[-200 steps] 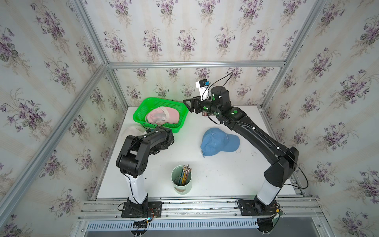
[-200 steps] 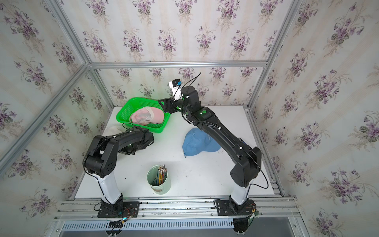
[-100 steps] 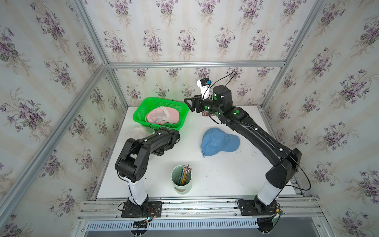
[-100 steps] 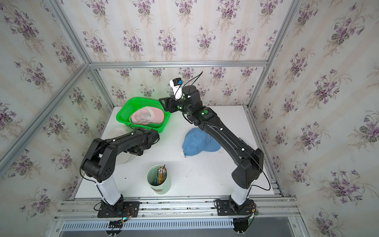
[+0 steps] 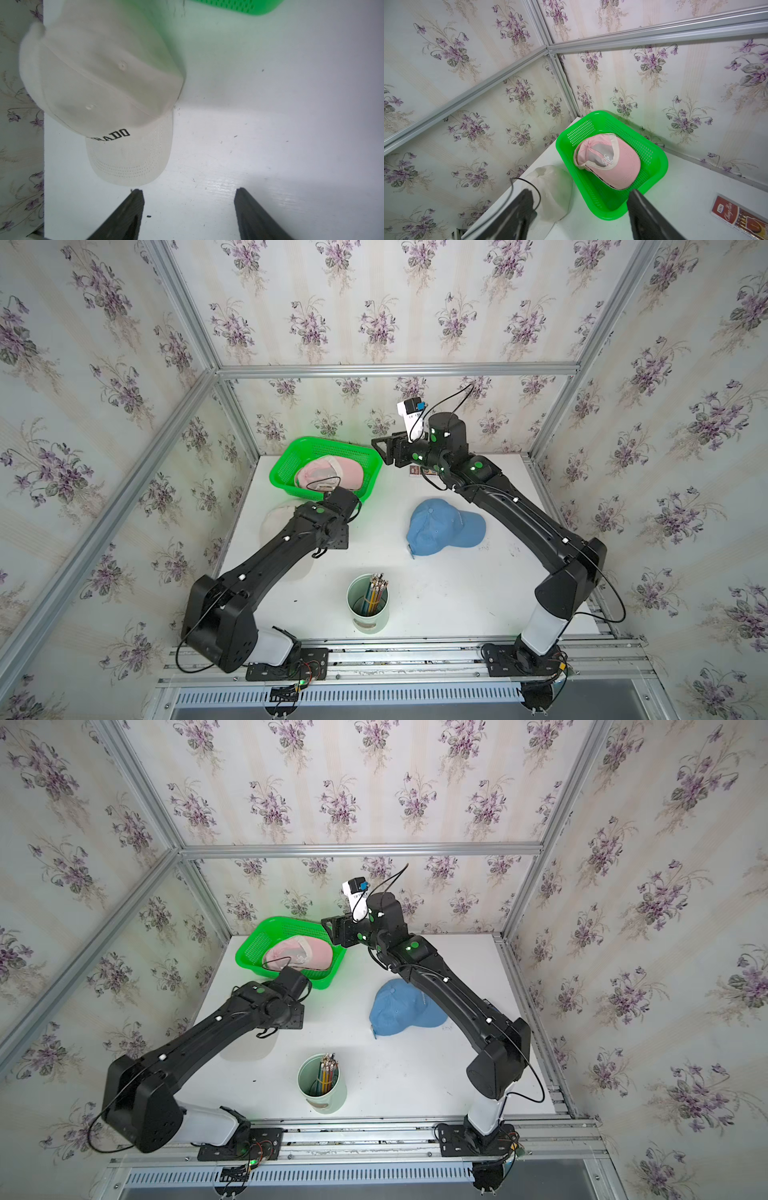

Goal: Turn the baseball cap inside out
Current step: Place the baseball cap at the center of the board, then pick up the baseball cap from the basket.

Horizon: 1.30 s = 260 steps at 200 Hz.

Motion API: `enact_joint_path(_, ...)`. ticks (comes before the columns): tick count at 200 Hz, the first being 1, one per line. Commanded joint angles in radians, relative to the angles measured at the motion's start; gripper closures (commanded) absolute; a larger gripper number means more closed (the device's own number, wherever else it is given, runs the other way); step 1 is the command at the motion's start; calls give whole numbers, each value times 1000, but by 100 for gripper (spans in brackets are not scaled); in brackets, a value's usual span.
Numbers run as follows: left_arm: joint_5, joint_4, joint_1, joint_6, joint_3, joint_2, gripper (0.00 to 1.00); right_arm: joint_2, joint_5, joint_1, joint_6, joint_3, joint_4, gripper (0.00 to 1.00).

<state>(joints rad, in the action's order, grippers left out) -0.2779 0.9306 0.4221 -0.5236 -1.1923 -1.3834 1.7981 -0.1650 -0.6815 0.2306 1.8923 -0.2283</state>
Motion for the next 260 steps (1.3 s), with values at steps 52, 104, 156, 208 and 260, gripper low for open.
enact_joint_path(52,119,-49,-298,133,-197,-11,1,358,170,-3,-82,398,-255,24)
enact_joint_path(104,192,-115,-351,19,-323,-207,3,304,153,-19,-80,147,-57,25)
enact_joint_path(156,261,-263,-344,-195,-455,-392,17,153,196,-27,-41,-148,54,26)
enact_joint_path(208,236,-118,-285,-147,-828,-745,21,-2,187,-29,-4,-399,157,26)
enact_joint_path(260,253,-41,-227,-123,-910,-884,22,-78,211,-29,-39,-440,138,26)
